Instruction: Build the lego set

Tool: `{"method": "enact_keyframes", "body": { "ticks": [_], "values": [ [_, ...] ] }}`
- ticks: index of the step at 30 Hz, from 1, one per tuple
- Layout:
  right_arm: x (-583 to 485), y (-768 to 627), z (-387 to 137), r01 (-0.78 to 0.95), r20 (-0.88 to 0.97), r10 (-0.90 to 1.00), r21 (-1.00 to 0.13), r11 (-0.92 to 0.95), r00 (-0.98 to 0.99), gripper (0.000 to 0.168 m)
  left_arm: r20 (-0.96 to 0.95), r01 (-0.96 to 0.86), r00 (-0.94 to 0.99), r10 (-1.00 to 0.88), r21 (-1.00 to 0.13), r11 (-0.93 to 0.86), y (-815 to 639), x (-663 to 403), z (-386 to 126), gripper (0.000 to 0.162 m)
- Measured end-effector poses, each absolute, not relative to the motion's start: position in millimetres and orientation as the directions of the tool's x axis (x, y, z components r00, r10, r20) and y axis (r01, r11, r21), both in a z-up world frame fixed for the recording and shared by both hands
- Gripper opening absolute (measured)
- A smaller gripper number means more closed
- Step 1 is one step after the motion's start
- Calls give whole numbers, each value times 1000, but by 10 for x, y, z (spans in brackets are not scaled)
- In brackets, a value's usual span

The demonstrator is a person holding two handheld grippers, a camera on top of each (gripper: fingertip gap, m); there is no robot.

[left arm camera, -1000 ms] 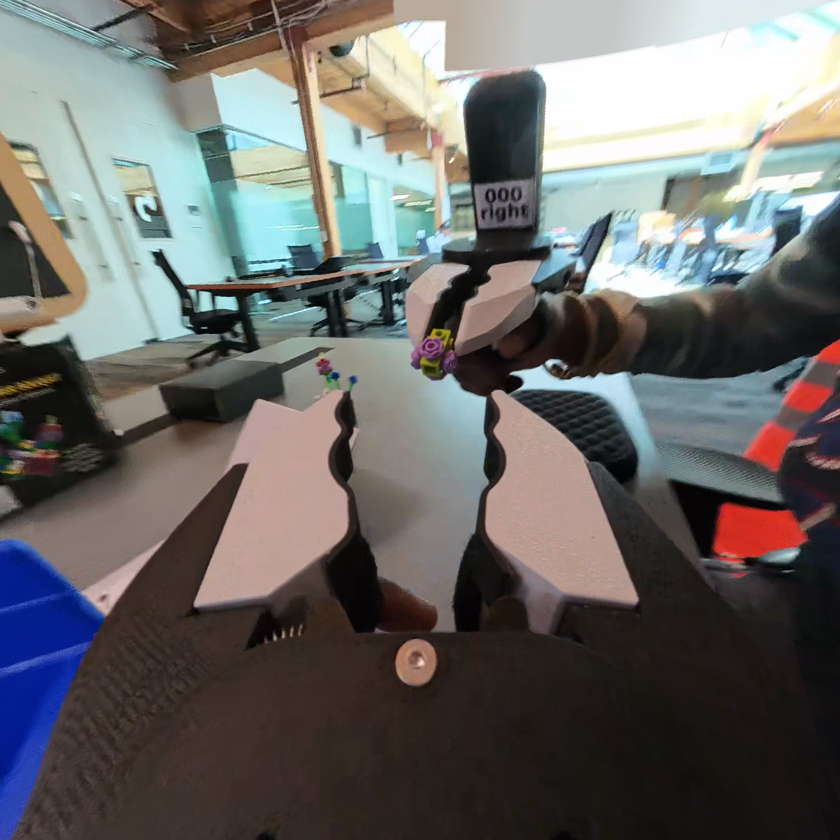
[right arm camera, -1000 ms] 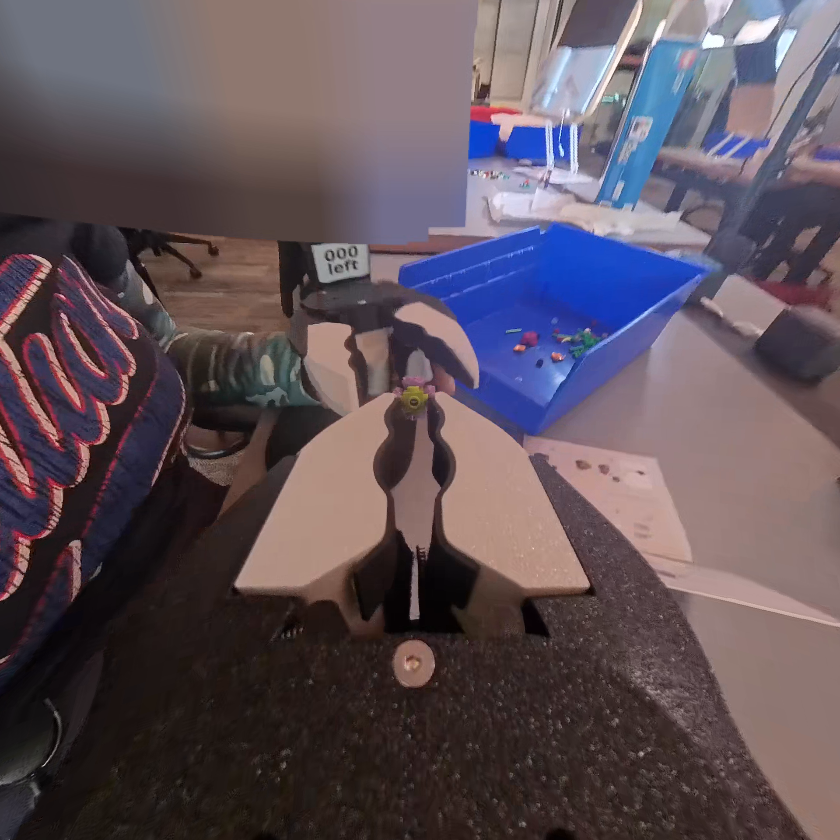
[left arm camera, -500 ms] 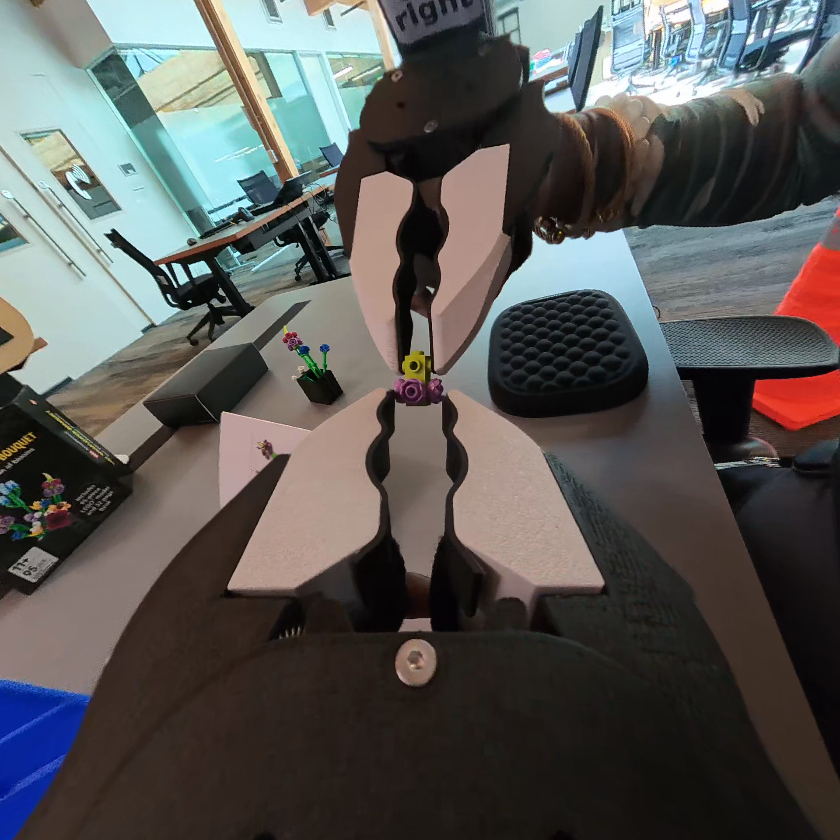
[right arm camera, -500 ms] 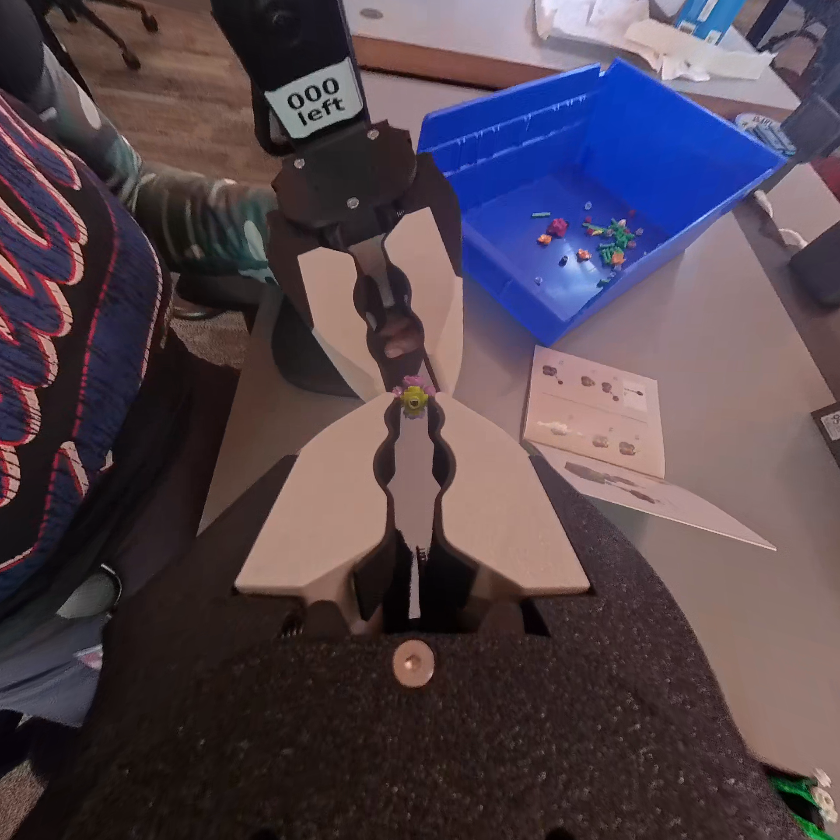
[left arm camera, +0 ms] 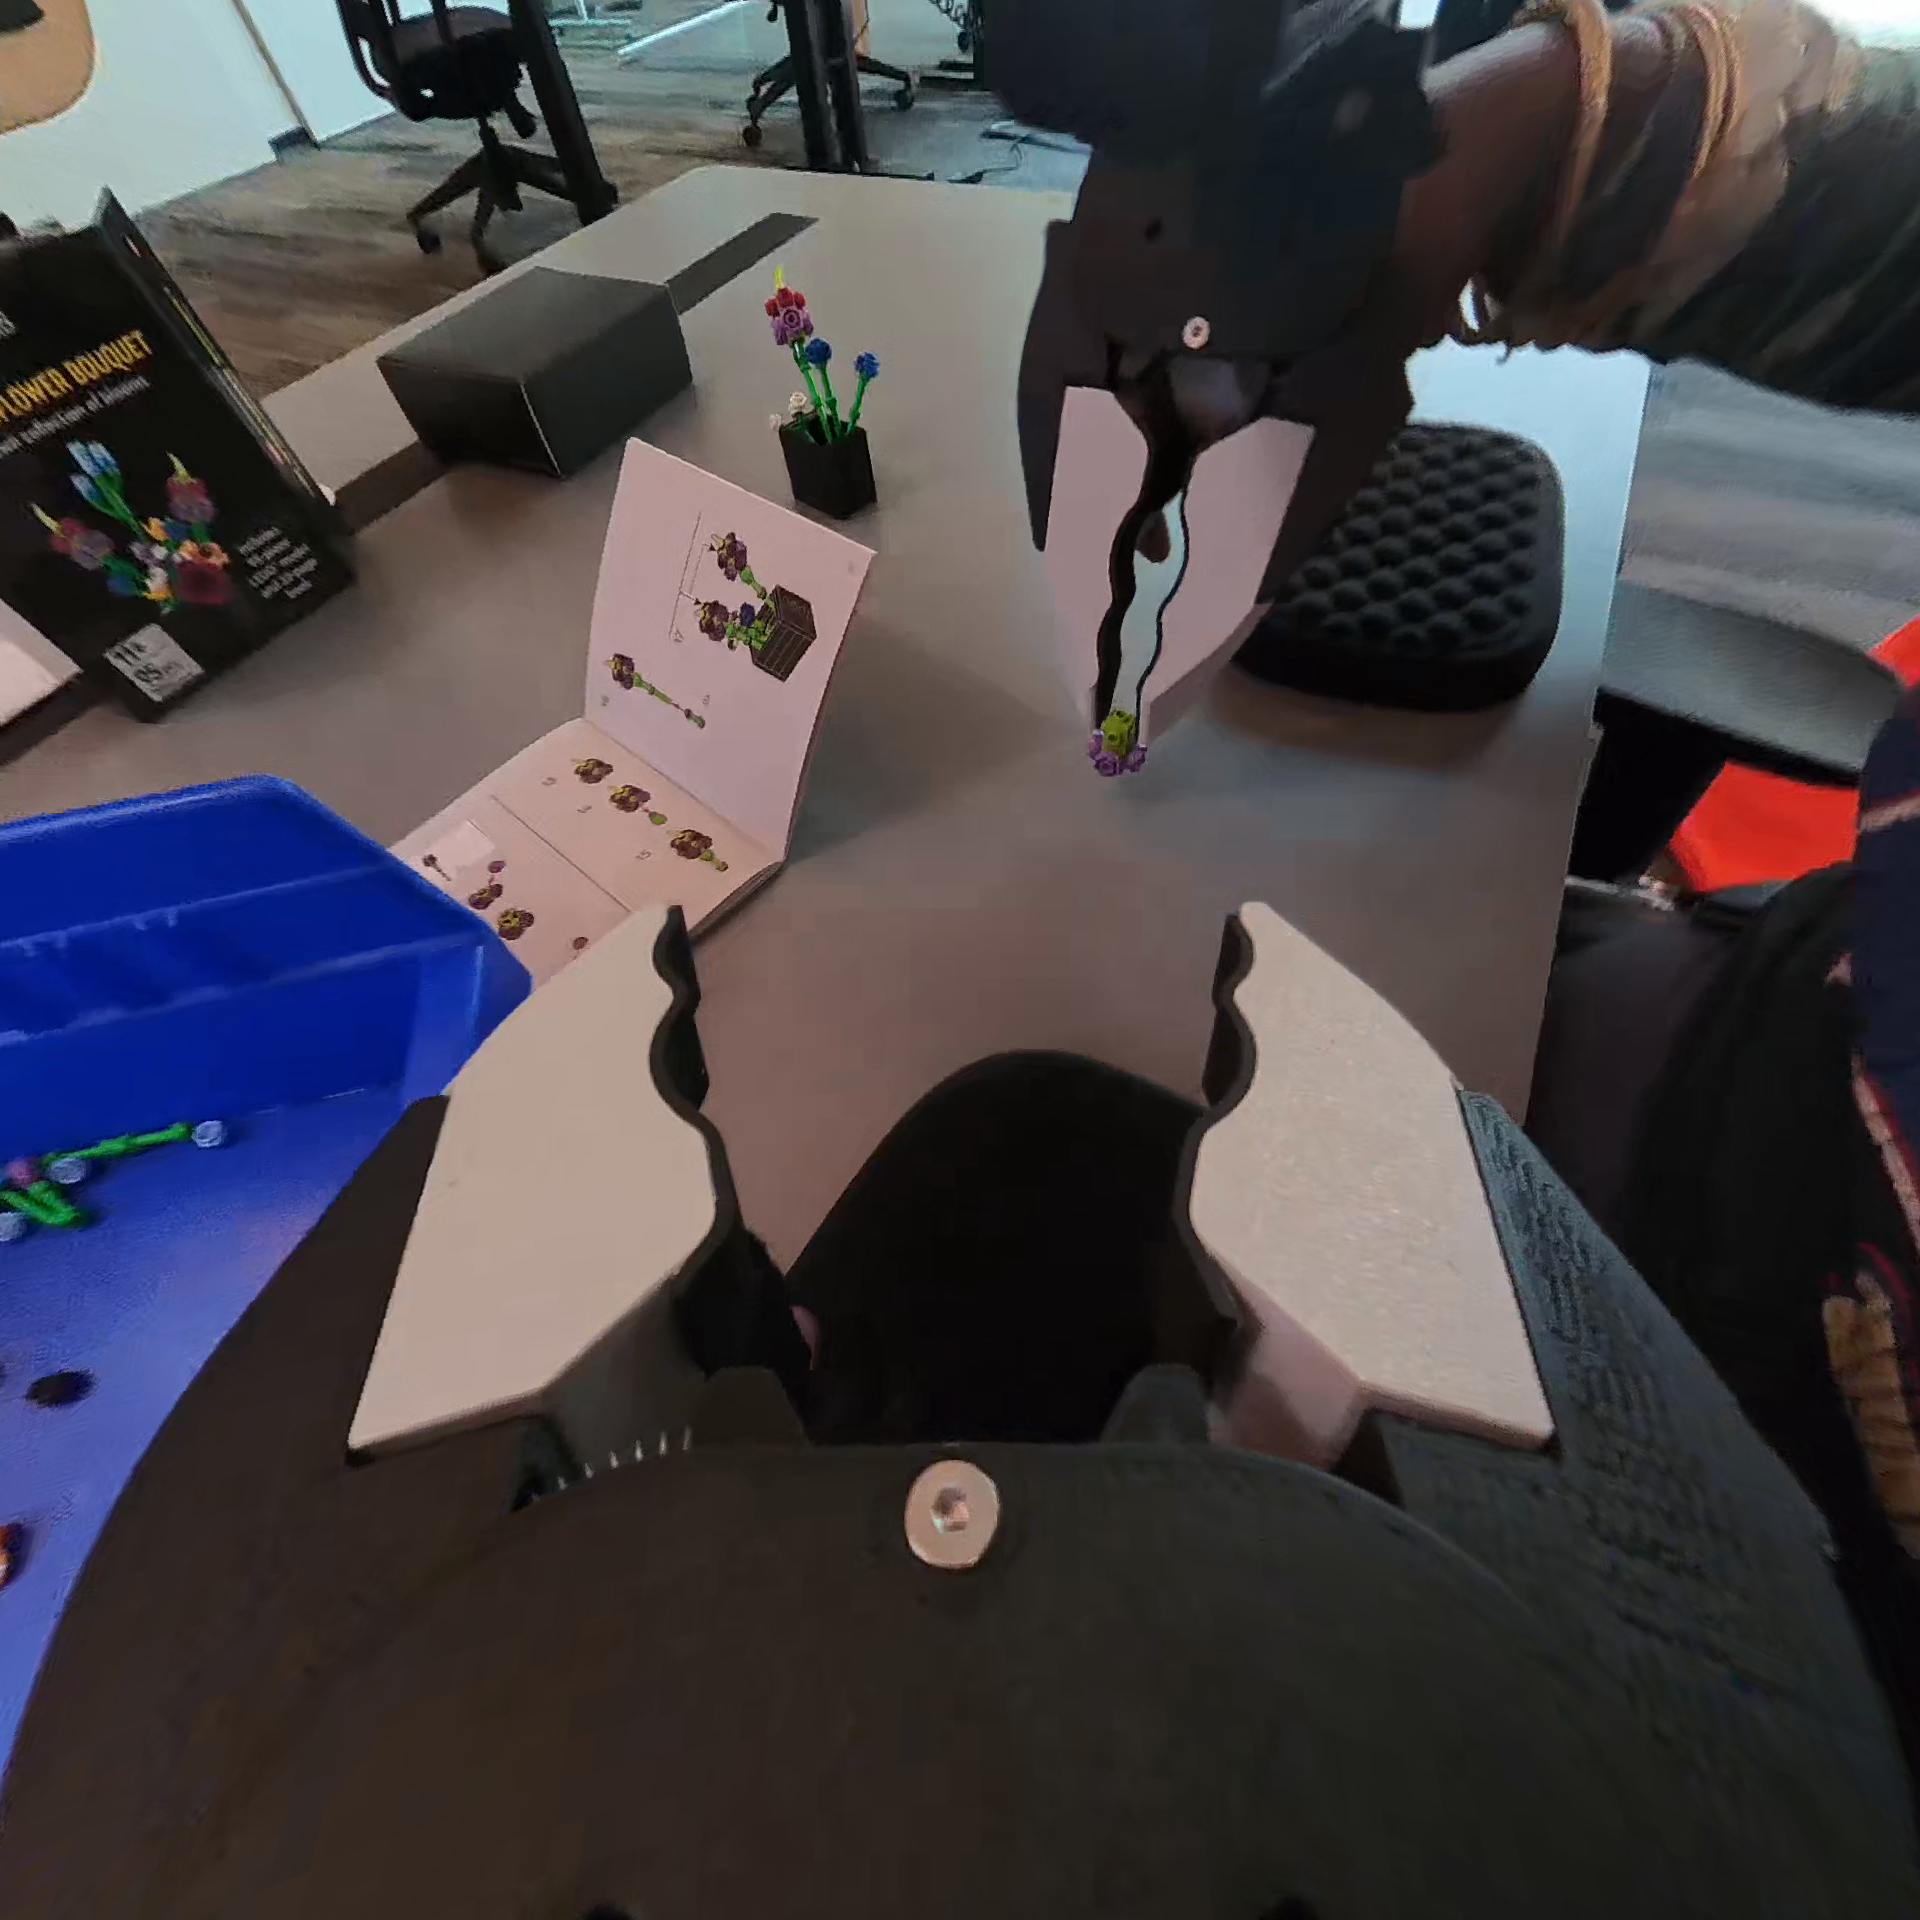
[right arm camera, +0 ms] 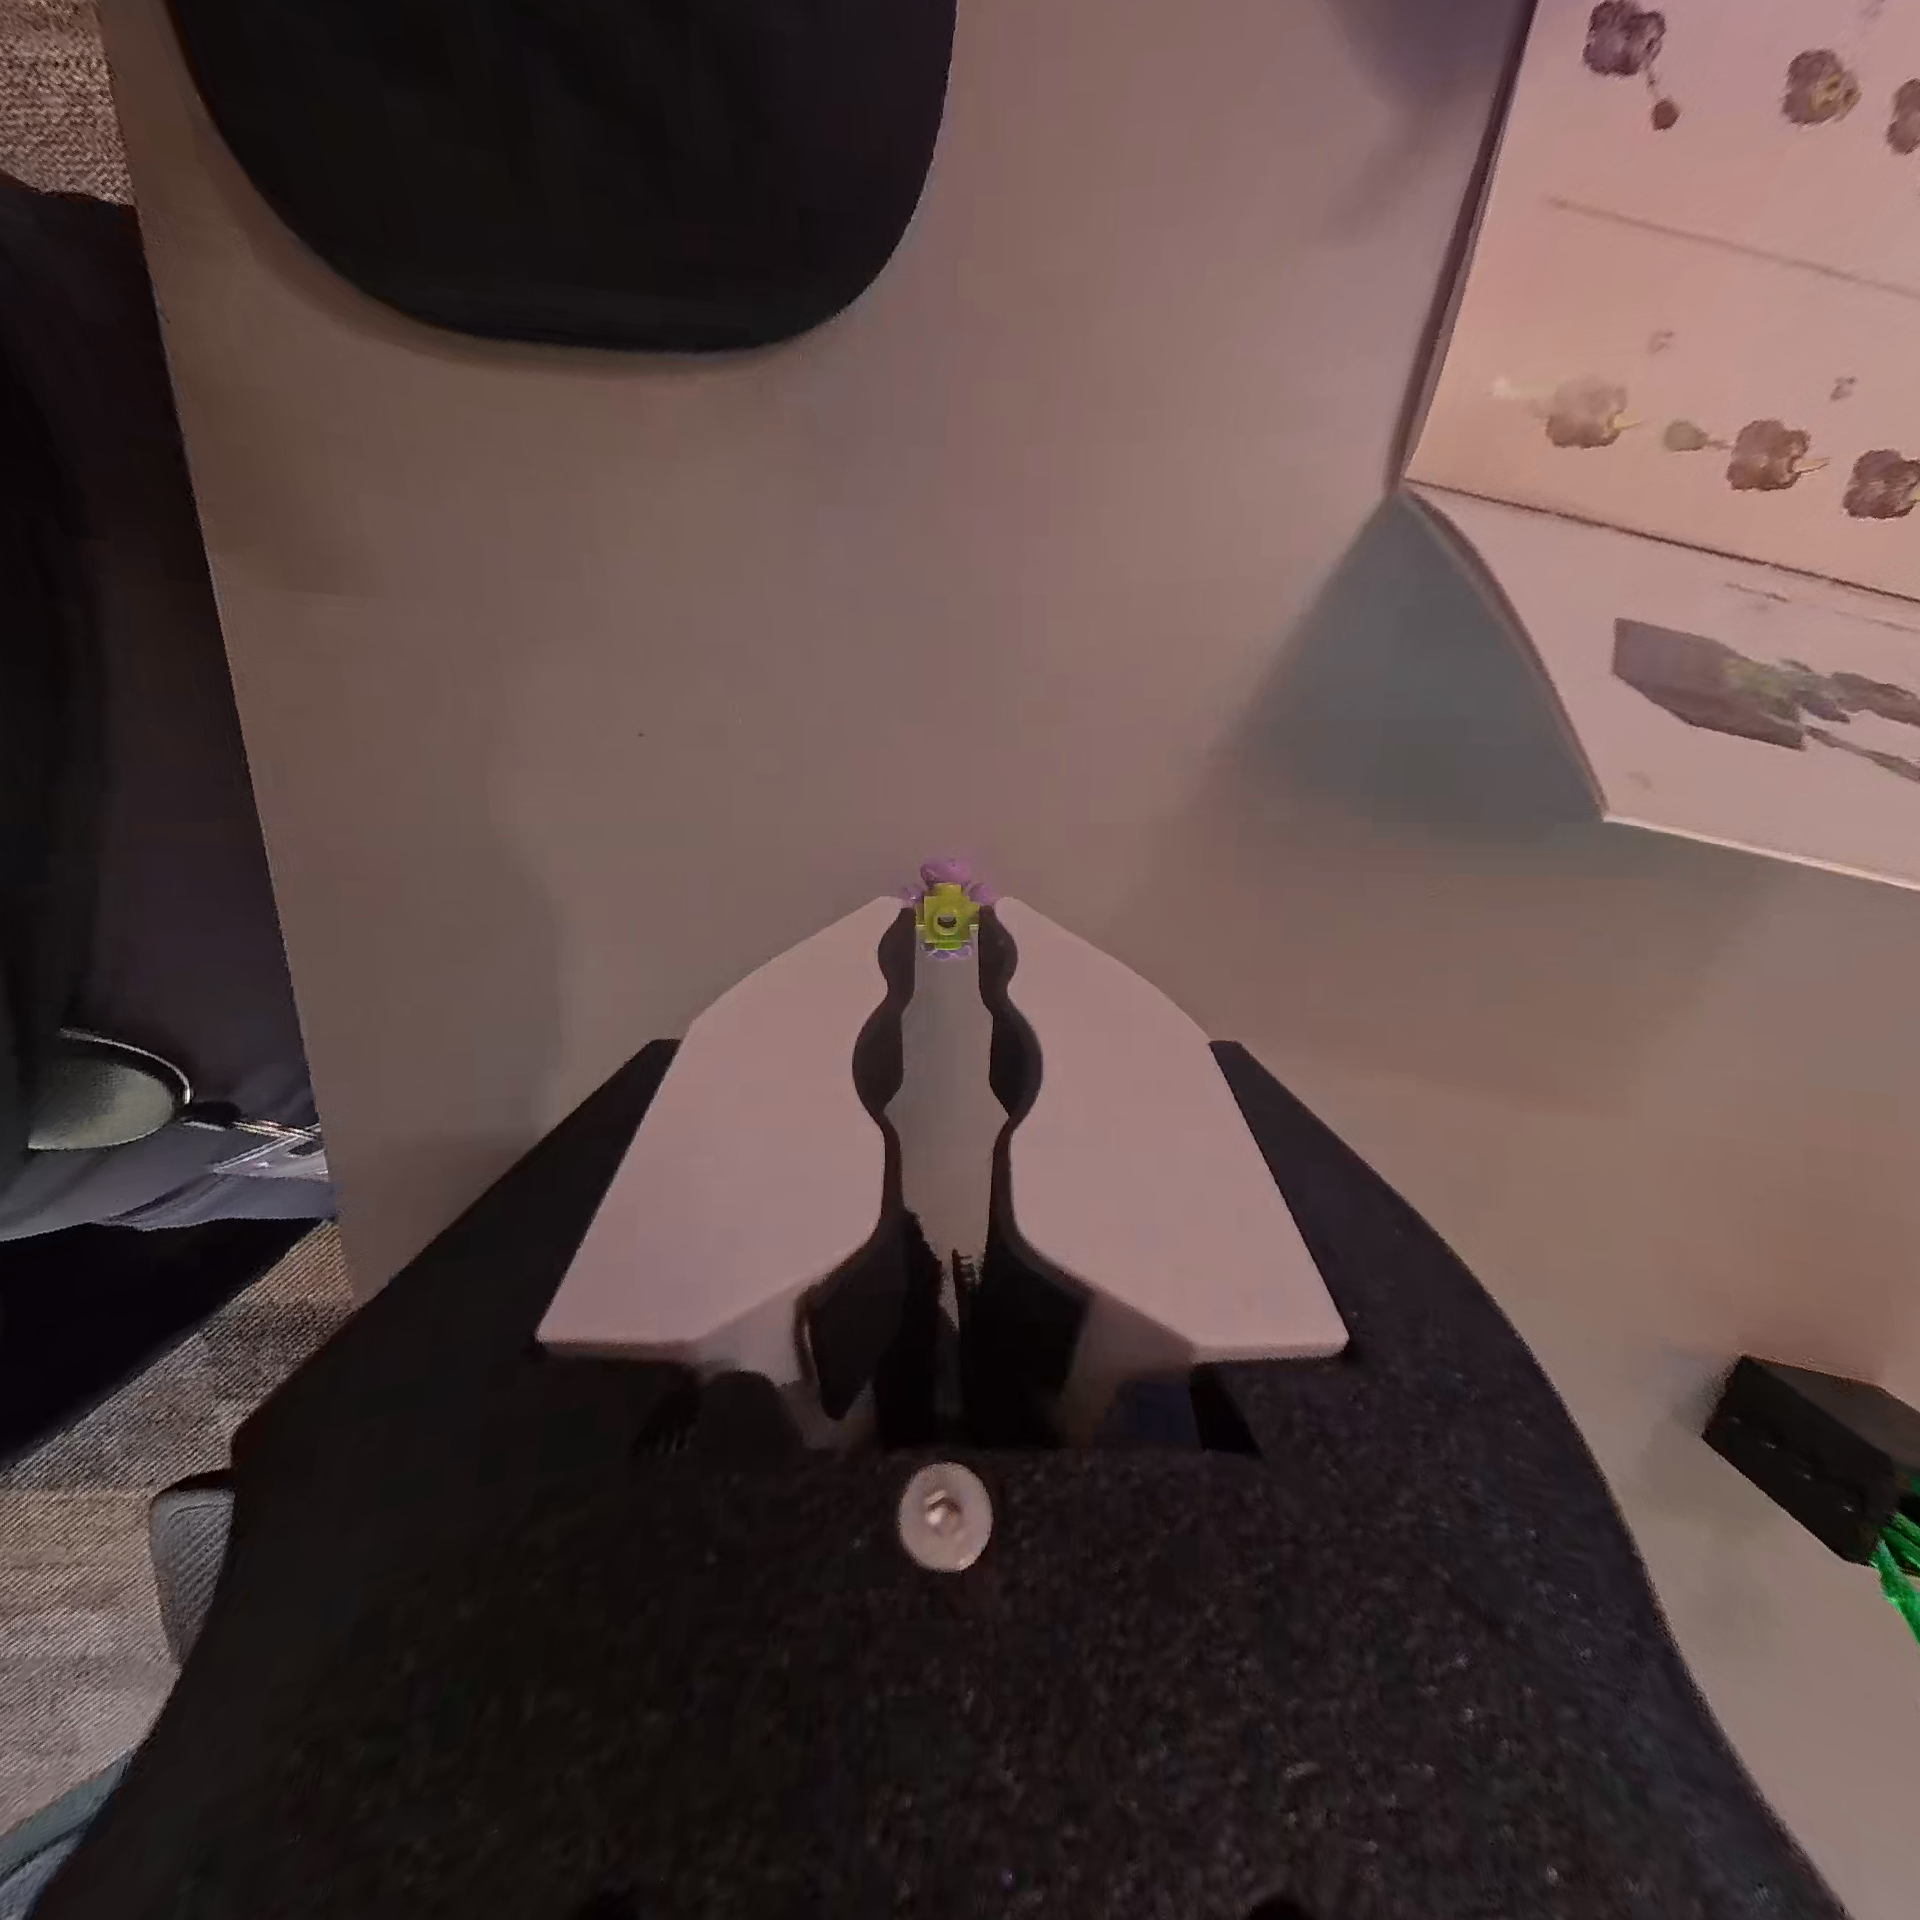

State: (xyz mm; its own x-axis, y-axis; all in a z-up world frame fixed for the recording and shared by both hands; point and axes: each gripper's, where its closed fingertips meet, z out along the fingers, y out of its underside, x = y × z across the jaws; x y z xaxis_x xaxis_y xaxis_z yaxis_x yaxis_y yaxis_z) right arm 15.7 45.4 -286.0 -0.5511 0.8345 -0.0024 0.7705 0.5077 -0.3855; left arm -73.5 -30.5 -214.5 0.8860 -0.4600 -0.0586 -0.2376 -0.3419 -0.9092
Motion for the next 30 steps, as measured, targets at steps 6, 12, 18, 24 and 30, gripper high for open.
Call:
{"method": "enact_keyframes", "body": {
  "ticks": [6,12,18,24,30],
  "values": [
    [158,462,-2945,781,-9,832,-351,516,-554,14,-79,-265,873,-481,-905,-332,-390,-712,-2121,94],
    [162,484,-2913,789,-10,856,-394,472,-517,32,-67,-250,877,-476,-909,-334,-340,-720,-2130,93],
    [163,577,-2788,772,-1,909,-528,354,-417,55,-59,-249,877,-477,-905,-345,-318,-719,-2146,91],
    [187,563,-2507,597,30,920,-752,278,-391,90,-76,-255,882,-466,-907,-334,-289,-722,-2096,90],
    [283,931,-1767,41,124,987,-991,129,-103,138,-84,-187,923,-375,-951,-247,-246,-867,-1784,126]
  ]
}}
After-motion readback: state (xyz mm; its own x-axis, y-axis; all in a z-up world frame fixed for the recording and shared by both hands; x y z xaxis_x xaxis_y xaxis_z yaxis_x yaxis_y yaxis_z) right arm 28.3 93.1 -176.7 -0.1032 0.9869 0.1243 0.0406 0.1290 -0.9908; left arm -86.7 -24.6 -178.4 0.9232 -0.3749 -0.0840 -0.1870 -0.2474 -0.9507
